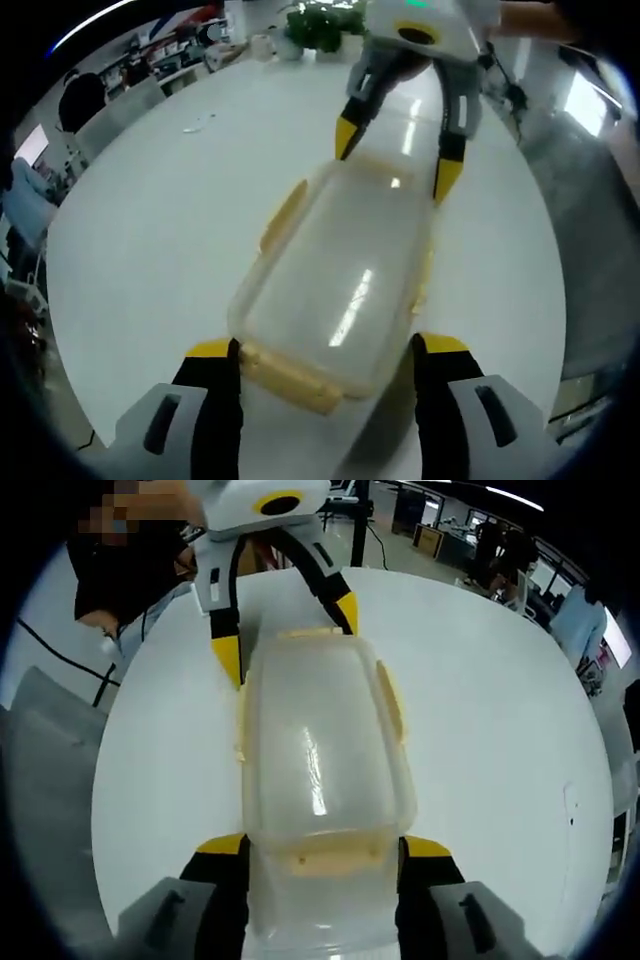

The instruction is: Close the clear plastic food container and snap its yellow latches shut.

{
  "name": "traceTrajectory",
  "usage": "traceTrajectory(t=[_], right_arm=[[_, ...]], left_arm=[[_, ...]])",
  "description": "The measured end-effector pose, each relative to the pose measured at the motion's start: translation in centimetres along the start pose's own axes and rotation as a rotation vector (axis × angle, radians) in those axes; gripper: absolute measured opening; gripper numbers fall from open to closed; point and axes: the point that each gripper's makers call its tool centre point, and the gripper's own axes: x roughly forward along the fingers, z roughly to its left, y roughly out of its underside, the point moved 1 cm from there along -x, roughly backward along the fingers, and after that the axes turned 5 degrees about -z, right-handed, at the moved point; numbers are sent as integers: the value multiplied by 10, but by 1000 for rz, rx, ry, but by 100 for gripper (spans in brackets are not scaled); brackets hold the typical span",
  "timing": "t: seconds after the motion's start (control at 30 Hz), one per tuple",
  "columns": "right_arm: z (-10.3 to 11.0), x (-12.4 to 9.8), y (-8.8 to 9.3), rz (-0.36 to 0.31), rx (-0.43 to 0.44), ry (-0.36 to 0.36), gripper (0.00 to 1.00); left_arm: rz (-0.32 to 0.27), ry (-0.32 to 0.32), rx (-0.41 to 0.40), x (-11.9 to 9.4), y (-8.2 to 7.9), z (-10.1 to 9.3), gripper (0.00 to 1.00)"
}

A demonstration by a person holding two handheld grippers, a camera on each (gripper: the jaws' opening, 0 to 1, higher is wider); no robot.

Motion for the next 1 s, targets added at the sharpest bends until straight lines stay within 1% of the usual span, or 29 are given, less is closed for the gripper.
traceTrajectory(t=[0.13,0.17,0.2,0.37,0.5,0.57,0.6,0.67,0.73,0.8,0.87,0.93,1.0], right_arm=[[-4,-2,2,9,-21,22,62],[-3,-1,4,16,-7,20,63],[-3,-1,4,12,-22,16,63],[-3,-1,4,21,-13,14,64],[2,-2,4,14,13,-13,66],[3,-4,3,7,22,-16,66],[2,-5,3,12,13,-13,66],[-4,-7,6,47,-42,12,66],[-3,-10,4,40,-31,11,66],[-2,-13,-1,15,-1,-2,66],[-3,-14,-3,12,-7,0,66],[-8,-13,-3,29,-30,7,66],[-10,-12,-3,39,-34,2,65]], left_arm=[[-1,1,1,0,0,1,69],[-2,2,2,1,1,2,69],[-2,2,2,1,1,2,69],[-1,5,6,1,1,3,69],[4,10,9,0,3,6,68],[10,14,15,0,4,6,67],[17,18,19,-1,6,7,66],[31,22,26,-3,8,10,65],[49,28,36,-5,10,10,64],[59,34,45,-5,12,12,64],[62,41,53,-5,12,12,63],[73,51,70,-6,13,13,62],[81,55,76,-6,13,13,61]])
